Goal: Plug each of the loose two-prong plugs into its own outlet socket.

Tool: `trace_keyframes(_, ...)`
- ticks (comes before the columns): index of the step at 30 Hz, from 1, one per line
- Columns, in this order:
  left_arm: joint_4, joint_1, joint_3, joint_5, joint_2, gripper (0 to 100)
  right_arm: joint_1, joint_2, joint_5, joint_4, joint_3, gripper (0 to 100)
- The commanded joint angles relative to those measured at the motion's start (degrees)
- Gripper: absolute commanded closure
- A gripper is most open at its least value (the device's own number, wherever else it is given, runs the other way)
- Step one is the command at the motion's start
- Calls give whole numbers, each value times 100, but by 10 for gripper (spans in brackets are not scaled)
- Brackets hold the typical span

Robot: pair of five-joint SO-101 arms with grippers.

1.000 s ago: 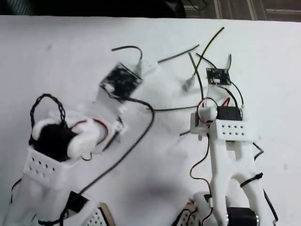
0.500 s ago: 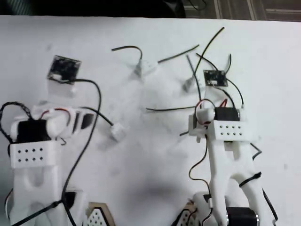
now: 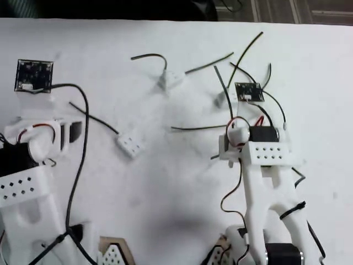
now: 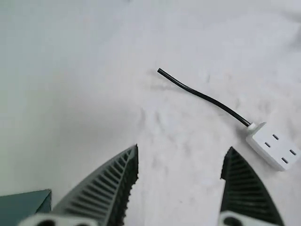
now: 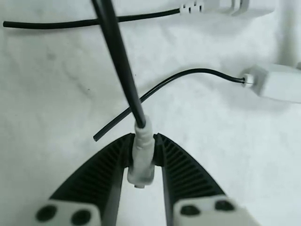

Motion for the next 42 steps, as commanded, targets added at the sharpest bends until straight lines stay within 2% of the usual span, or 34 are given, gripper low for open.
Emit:
trace_keyframes(1,-9,549,-132,-1064,-84,710,-66,-171,-44,-75,-26,981)
trace_keyframes(4,-53,1130,334,-2136,-13,710,-66,-171,-44,-75,-26,981)
trace_keyframes(8,-642,1349,738,-2646,593,710,-66,-171,-44,-75,-18,981)
trace_keyframes(13,-1046,1323,352,-3156,2141,737,-66,-171,-44,-75,-18,981)
trace_keyframes(17,-1073,1314,-563,-2681,3345,795,-66,-171,-44,-75,-18,981)
trace_keyframes(24,-1125,1323,-2075,-1011,4796,875,-66,-171,-44,-75,-18,981)
trace_keyframes(28,-1776,1323,-2514,-132,5631,900,-66,-171,-44,-75,-18,981)
trace_keyframes(30,-2004,1323,-2690,123,6114,898,-66,-171,-44,-75,-18,981)
trace_keyframes(34,-1987,1323,-3393,167,7081,900,-66,-171,-44,-75,-18,981)
trace_keyframes(36,-1600,1297,-3895,167,7389,901,-66,-171,-35,-75,-18,981)
trace_keyframes(42,220,1218,-5213,123,8057,902,-66,-171,-9,-75,-18,981)
